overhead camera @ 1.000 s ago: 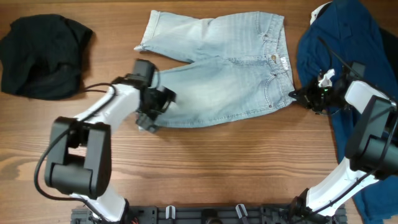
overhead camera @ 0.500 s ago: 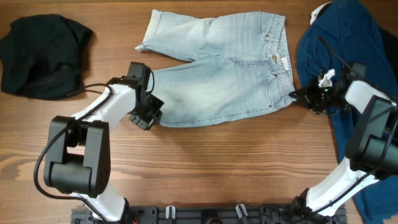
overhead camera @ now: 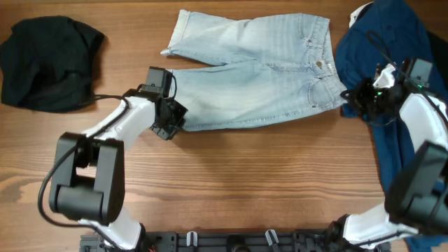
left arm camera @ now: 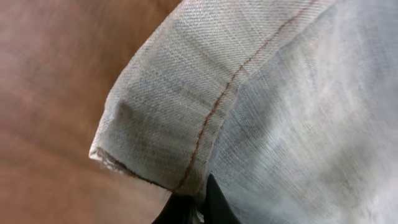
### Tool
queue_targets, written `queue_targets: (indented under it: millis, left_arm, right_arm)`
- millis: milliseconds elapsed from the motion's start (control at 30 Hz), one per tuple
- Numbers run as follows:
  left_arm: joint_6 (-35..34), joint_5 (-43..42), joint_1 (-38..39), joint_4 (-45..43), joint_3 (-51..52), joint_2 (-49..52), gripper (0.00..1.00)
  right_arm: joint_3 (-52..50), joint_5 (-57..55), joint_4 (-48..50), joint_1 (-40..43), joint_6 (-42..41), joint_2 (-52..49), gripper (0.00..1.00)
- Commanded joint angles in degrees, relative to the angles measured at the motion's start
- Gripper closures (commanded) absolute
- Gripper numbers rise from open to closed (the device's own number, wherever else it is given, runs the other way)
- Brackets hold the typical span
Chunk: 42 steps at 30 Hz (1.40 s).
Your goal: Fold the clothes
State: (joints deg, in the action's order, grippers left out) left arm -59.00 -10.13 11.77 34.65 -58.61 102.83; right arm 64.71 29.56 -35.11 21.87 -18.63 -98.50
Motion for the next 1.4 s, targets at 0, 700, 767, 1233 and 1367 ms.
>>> queue_targets:
  millis: [0, 700, 767, 1233, 1367]
  left_arm:
    - [2.1, 7.2, 1.2, 1.8, 0.5, -9.1, 0.96]
    - [9.0, 16.7, 5.6, 3.7, 0.5, -27.6, 0.96]
    - [10.3, 17.3, 6.4, 1.0, 0.5, -28.3, 0.96]
    - [19.8, 33.1, 17.9, -2.4, 0.5, -43.9, 0.96]
    - [19.8, 37.8, 20.5, -1.7, 0.5, -48.3, 0.96]
  right_arm:
    - [1.6, -6.6, -3.0, -0.9, -1.0, 4.3, 0.96]
    - [1.6, -20.2, -2.9, -12.7, -0.6, 16.2, 0.96]
    - [1.6, -21.0, -2.9, -13.0, -0.6, 18.1, 0.96]
    - [1.6, -23.6, -2.8, -13.0, 3.5, 29.3, 0.96]
    - [1.6, -23.6, -1.7, -13.0, 6.8, 33.0, 0.96]
